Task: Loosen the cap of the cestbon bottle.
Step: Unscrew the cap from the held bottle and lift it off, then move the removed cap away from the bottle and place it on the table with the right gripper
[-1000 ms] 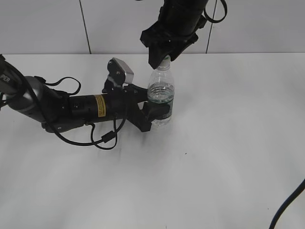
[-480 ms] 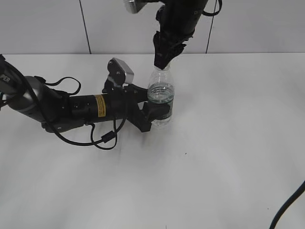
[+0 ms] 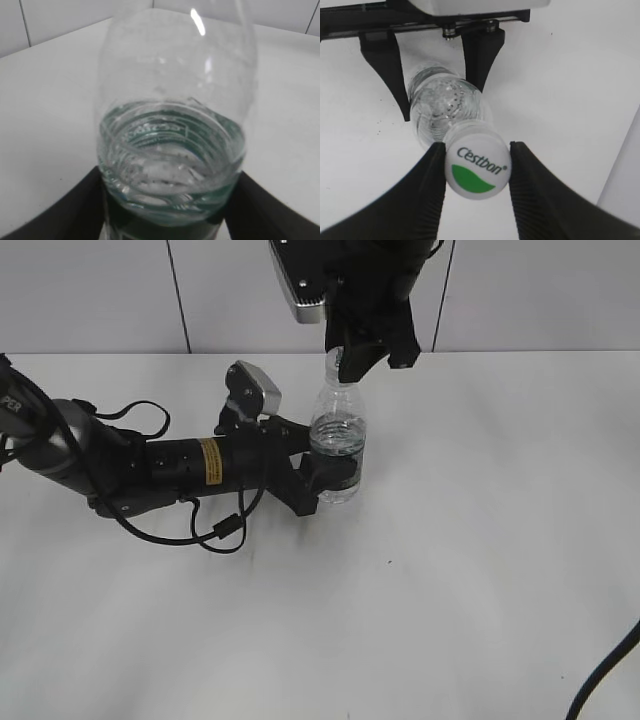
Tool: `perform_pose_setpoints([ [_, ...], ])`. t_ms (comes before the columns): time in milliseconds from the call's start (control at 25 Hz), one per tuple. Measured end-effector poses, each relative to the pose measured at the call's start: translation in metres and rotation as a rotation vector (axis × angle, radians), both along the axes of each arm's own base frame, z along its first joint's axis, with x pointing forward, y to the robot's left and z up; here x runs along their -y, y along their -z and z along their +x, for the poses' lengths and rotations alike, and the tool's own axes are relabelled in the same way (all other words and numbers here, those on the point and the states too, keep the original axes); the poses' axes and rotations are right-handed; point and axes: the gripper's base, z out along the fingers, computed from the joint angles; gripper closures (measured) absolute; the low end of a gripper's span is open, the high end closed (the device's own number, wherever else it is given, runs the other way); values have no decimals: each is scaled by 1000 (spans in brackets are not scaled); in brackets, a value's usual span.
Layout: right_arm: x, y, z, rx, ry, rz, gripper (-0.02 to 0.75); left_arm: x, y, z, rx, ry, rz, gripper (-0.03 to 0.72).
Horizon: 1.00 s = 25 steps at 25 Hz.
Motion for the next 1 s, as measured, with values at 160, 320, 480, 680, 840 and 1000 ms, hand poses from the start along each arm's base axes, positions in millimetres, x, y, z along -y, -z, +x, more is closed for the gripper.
perform_pose_setpoints([
  [160,0,-2,0,11,-26,-4,440,-1,0,0,1,0,1,266],
  [320,2,-9,-3,25,-31,-1,440,-1,0,0,3,4,0,266],
  [480,4,-25,-8,46,-30,29,440,-2,0,0,4,8,3,266],
  [680,4,-37,-13,47,-23,74,440,-2,0,0,5,9,4,266],
  [840,5,-42,-15,-24,210,142,441,-3,0,1,5,8,4,266],
  [1000,11,-42,-12,-94,529,189,441,-5,0,2,7,8,4,266],
])
